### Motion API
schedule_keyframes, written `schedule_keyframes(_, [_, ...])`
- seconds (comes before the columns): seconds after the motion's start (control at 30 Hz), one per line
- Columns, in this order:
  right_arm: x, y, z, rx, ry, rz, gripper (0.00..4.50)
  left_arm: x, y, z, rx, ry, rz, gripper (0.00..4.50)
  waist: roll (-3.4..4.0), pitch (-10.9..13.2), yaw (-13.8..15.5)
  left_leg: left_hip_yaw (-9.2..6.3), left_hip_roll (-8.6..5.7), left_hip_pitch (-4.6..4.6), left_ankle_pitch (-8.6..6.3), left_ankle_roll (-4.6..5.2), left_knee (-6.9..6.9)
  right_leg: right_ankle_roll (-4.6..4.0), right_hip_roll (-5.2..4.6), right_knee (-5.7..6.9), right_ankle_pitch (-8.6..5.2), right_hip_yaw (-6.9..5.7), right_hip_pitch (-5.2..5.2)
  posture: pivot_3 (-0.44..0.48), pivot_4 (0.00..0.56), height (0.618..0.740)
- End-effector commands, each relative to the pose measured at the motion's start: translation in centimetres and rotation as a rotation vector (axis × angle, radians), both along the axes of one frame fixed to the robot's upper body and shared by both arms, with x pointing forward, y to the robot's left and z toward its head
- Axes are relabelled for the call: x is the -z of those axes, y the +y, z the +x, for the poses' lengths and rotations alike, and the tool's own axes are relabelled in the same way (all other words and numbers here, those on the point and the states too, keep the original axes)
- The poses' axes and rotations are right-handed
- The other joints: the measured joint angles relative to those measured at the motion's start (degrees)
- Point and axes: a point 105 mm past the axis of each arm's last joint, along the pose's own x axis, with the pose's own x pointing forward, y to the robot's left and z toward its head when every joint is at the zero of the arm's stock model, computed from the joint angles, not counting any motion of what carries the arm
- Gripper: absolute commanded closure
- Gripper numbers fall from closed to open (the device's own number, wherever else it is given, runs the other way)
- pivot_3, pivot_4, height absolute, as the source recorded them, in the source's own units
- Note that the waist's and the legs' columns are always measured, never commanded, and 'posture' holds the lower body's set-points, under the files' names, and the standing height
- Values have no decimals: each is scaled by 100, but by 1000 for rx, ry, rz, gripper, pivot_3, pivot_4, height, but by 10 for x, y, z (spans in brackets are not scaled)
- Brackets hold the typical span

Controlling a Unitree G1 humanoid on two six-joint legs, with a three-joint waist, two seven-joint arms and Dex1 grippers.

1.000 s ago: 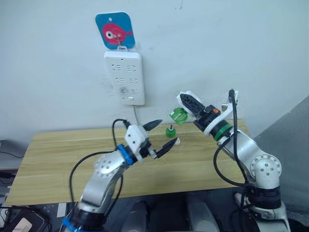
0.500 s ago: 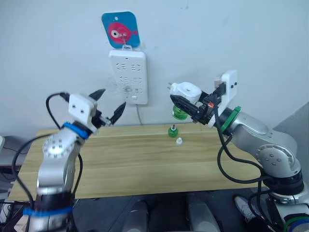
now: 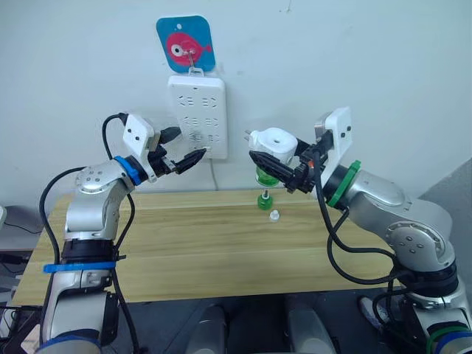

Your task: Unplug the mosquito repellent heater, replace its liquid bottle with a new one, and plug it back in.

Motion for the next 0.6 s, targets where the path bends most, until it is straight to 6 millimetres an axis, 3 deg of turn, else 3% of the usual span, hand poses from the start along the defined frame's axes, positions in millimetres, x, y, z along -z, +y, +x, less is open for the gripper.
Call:
schedule_keyframes(0.03, [-14,1,-10,-24,-64,21,1447,-11,-3,5,52,0,14,321,0,0,-2,-1,0,-1,0,0,1,0,0,2,0,-1,0,-59,217,740])
schedule_keyframes(0.27, [-12,2,-12,-30,-61,16,1447,-16,-1,14,52,15,-42,321,-3,1,15,-6,-1,-2,1,-1,16,0,0,11,0,-4,3,-76,214,740])
schedule_keyframes(0.57, [-8,6,-20,-84,-49,8,1447,-24,-35,3,239,41,-81,321,-6,3,-4,-5,-2,-4,1,-1,16,0,0,9,1,-2,1,-80,214,740])
schedule_keyframes(0.6, [-8,6,-21,-88,-50,7,1447,-24,-37,3,244,39,-81,509,-6,3,-13,-5,-2,-4,1,-1,14,0,0,10,1,-3,1,-80,213,740])
